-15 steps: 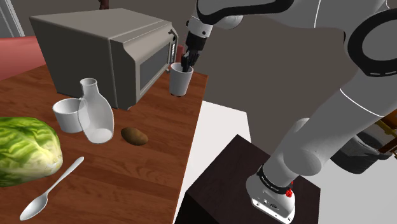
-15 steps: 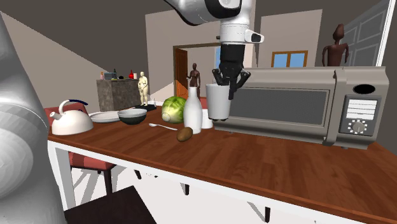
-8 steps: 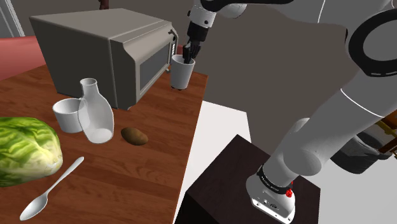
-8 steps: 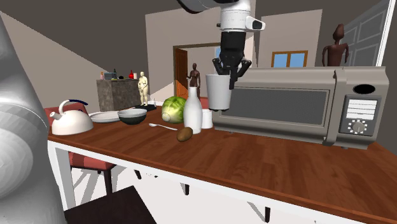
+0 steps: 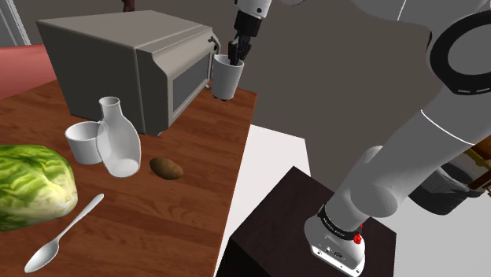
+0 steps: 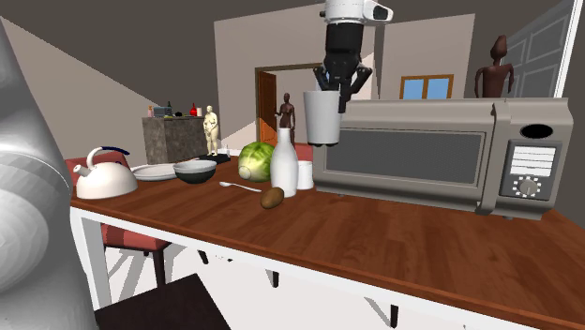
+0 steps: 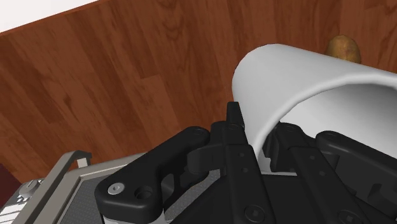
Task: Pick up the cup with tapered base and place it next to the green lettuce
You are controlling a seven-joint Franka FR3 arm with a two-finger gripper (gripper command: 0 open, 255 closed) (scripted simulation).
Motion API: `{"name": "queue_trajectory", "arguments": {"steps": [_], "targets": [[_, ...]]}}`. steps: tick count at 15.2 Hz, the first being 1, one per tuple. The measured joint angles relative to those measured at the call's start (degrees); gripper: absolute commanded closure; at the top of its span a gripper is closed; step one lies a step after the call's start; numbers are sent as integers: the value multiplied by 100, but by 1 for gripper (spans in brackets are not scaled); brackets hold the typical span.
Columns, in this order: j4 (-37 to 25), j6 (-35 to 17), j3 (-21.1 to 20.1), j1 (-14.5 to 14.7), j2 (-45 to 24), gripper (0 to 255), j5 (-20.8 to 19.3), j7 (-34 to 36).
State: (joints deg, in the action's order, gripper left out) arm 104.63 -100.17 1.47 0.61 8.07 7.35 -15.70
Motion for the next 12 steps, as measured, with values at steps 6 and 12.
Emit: {"name": "queue_trajectory", "arguments": {"steps": [6,12], "targets": [[-7,101,-257,187,147,255,6,451],[219,-8,-748,518,368,255,45,1253]]}}
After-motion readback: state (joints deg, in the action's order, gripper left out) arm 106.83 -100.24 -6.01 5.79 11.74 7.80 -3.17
